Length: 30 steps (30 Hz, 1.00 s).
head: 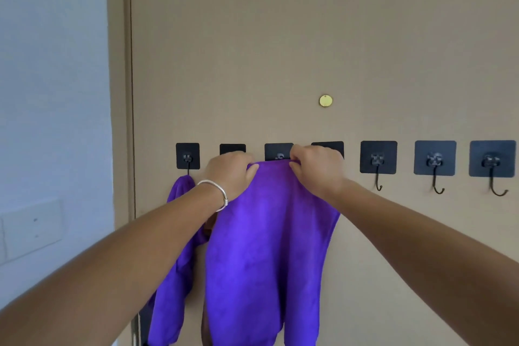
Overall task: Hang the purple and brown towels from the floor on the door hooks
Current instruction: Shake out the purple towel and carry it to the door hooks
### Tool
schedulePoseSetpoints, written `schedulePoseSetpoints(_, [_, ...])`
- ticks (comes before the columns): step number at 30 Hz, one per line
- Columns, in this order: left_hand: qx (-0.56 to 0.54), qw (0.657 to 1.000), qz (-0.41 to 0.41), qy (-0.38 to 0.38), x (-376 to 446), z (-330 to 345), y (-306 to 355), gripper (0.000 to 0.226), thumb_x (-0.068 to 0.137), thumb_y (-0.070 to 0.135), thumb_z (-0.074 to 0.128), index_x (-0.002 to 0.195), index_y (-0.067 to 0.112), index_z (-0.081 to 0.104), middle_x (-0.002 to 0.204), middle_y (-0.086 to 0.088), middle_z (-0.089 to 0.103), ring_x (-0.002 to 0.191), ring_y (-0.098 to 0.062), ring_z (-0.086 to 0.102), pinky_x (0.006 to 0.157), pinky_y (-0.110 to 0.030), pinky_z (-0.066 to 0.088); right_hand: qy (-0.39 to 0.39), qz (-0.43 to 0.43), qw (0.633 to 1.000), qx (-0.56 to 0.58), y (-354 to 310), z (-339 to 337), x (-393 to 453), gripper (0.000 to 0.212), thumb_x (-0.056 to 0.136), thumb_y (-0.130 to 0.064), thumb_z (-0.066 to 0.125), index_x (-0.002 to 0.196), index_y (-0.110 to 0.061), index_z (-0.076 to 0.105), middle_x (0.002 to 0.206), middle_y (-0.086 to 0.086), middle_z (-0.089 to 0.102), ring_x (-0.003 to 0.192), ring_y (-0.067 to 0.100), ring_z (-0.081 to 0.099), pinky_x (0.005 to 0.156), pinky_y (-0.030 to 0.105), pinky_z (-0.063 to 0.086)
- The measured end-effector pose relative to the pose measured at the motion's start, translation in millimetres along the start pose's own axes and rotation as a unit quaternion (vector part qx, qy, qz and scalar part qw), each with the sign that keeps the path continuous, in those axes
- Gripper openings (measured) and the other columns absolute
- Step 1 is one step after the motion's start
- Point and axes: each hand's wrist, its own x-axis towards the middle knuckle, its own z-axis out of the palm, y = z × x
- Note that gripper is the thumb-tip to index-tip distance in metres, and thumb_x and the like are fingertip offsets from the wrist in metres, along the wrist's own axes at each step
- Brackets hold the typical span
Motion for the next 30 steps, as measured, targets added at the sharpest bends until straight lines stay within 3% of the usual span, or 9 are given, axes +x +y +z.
schedulePoseSetpoints(4, [0.054, 0.998, 0.041, -0.001, 3.9, 19.2, -3.6, 0.026, 0.096, 0.035, 0.040, 0.087, 0.018, 0.057, 0.087, 0.001, 0.060, 0.081, -0.024, 0.058, 0.060, -0.032, 0.039, -0.008, -0.019, 0.996, -0.089, -2.8, 13.5, -2.5, 0.007, 0.090, -0.024, 0.052, 0.087, -0.018, 0.054, 0.077, 0.000, 0.063, 0.070, 0.026, 0.060, 0.050, 0.030, 0.030])
schedulePoseSetpoints(8, [0.062, 0.996, 0.063, 0.011, 0.6, 33.9, -0.4, 0.019, 0.094, 0.033, 0.041, 0.089, 0.022, 0.055, 0.091, 0.002, 0.062, 0.085, -0.024, 0.060, 0.060, -0.032, 0.036, 0.014, -0.038, 0.990, -0.132, -11.7, 13.8, -10.8, 0.025, 0.059, -0.007, 0.076, 0.067, -0.014, 0.053, 0.049, -0.001, 0.048, 0.040, 0.023, 0.046, 0.040, 0.022, 0.018])
schedulePoseSetpoints(11, [0.061, 0.994, 0.091, 0.019, -4.5, 38.6, 2.7, 0.017, 0.092, 0.032, 0.047, 0.096, 0.021, 0.059, 0.090, 0.002, 0.065, 0.083, -0.023, 0.063, 0.063, -0.032, 0.039, 0.018, -0.065, 0.987, -0.143, -11.6, 20.6, -18.0, 0.029, 0.055, -0.005, 0.075, 0.066, -0.015, 0.051, 0.049, -0.001, 0.044, 0.038, 0.022, 0.041, 0.041, 0.023, 0.016])
schedulePoseSetpoints(15, [0.054, 0.988, 0.135, 0.046, -13.9, 37.9, 6.5, 0.016, 0.072, 0.025, 0.076, 0.081, 0.021, 0.063, 0.065, 0.004, 0.062, 0.052, -0.020, 0.061, 0.043, -0.028, 0.041, 0.025, -0.091, 0.987, -0.133, -9.2, 27.9, -28.9, 0.016, 0.069, -0.010, 0.067, 0.063, -0.016, 0.053, 0.051, 0.000, 0.048, 0.041, 0.021, 0.046, 0.038, 0.024, 0.025])
schedulePoseSetpoints(19, [0.015, 0.992, 0.126, 0.021, -24.4, 50.3, 9.1, 0.010, 0.088, 0.023, 0.058, 0.096, 0.023, 0.062, 0.088, 0.001, 0.060, 0.066, -0.027, 0.063, 0.055, -0.034, 0.047, -0.001, -0.069, 0.989, -0.129, -18.9, 32.6, -43.0, 0.023, 0.057, -0.012, 0.081, 0.063, -0.018, 0.059, 0.054, -0.003, 0.053, 0.044, 0.019, 0.051, 0.037, 0.022, 0.030])
schedulePoseSetpoints(23, [0.005, 0.992, 0.114, -0.061, -32.1, 58.4, 16.6, 0.021, 0.093, 0.020, 0.038, 0.106, 0.024, 0.053, 0.108, 0.000, 0.054, 0.089, -0.029, 0.061, 0.061, -0.035, 0.036, -0.037, -0.023, 0.996, -0.081, -30.2, 35.8, -58.7, 0.023, 0.062, -0.017, 0.081, 0.082, -0.019, 0.068, 0.071, -0.003, 0.060, 0.052, 0.018, 0.057, 0.039, 0.023, 0.037])
schedulePoseSetpoints(26, [-0.054, 0.987, 0.088, -0.123, -32.0, 55.9, 13.4, 0.017, 0.089, 0.020, 0.041, 0.098, 0.024, 0.055, 0.107, -0.001, 0.062, 0.098, -0.029, 0.060, 0.073, -0.037, 0.046, -0.054, 0.085, 0.994, 0.033, -29.9, 36.6, -71.4, 0.023, 0.092, -0.028, 0.052, 0.114, -0.024, 0.057, 0.108, -0.004, 0.052, 0.082, 0.020, 0.060, 0.065, 0.031, 0.049])
schedulePoseSetpoints(28, [-0.116, 0.984, 0.055, -0.127, -31.0, 50.9, 8.9, 0.011, 0.088, 0.022, 0.042, 0.090, 0.024, 0.053, 0.103, 0.000, 0.065, 0.098, -0.028, 0.060, 0.079, -0.038, 0.048, -0.014, 0.147, 0.980, 0.135, -30.8, 36.0, -83.8, 0.028, 0.092, -0.029, 0.050, 0.120, -0.028, 0.051, 0.115, -0.009, 0.043, 0.087, 0.012, 0.057, 0.074, 0.028, 0.049])
schedulePoseSetpoints(30, [-0.180, 0.980, 0.022, -0.086, -30.1, 47.2, 8.2, 0.014, 0.092, 0.024, 0.040, 0.098, 0.026, 0.053, 0.104, 0.005, 0.065, 0.099, -0.023, 0.060, 0.083, -0.037, 0.047, 0.016, 0.159, 0.967, 0.201, -35.8, 36.3, -92.1, 0.029, 0.091, -0.025, 0.054, 0.119, -0.029, 0.050, 0.113, -0.014, 0.041, 0.083, 0.002, 0.053, 0.076, 0.017, 0.044])
